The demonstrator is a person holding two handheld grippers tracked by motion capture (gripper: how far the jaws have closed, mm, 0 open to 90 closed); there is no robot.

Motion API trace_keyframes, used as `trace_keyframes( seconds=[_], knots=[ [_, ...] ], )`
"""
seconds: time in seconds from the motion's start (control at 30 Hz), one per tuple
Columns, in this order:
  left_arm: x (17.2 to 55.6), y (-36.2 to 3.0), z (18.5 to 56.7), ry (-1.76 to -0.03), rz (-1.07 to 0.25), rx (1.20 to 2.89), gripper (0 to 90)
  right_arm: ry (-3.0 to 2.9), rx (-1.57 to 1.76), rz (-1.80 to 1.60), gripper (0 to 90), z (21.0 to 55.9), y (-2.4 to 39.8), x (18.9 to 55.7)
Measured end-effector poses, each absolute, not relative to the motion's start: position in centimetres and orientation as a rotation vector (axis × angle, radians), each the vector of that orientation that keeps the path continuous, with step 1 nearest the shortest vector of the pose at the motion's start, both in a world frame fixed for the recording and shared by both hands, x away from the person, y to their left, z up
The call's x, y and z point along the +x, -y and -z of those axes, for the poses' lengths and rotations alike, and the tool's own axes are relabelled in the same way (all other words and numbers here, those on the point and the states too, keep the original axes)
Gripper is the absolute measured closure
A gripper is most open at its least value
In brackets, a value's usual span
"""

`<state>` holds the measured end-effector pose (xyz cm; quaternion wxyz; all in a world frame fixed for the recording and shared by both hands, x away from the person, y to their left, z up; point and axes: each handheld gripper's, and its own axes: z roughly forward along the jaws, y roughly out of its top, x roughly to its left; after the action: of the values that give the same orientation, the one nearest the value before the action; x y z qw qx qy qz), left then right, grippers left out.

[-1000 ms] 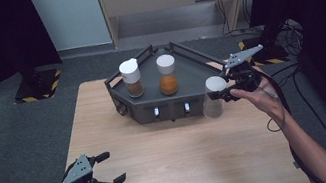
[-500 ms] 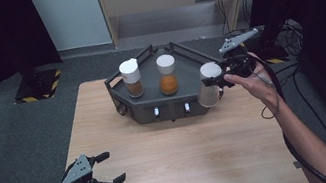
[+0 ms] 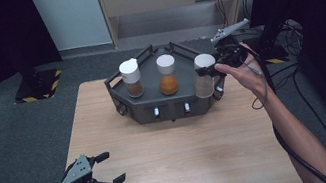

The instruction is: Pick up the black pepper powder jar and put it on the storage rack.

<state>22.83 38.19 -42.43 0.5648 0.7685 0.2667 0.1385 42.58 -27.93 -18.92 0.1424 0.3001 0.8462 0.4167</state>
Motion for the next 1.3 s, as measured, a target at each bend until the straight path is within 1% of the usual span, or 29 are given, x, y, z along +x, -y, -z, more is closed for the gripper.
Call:
trace_keyframes(
  seconds=[0.4, 0.83, 1.3],
  knots=[
    [22.8, -38.3, 42.5, -0.63, -0.326, 1.805, 2.7, -2.394, 0.924, -1.151, 34.3, 18.6, 26.0, 44.1],
    [22.8, -38.3, 42.5, -0.633, -0.324, 1.805, 2.8, -2.344, 1.004, -1.137, 34.3, 19.8, 25.7, 45.8],
    [22.8, -38.3, 42.5, -0.635, -0.323, 1.805, 2.8, -2.31, 1.065, -1.111, 34.3, 21.1, 25.3, 46.6]
  ],
)
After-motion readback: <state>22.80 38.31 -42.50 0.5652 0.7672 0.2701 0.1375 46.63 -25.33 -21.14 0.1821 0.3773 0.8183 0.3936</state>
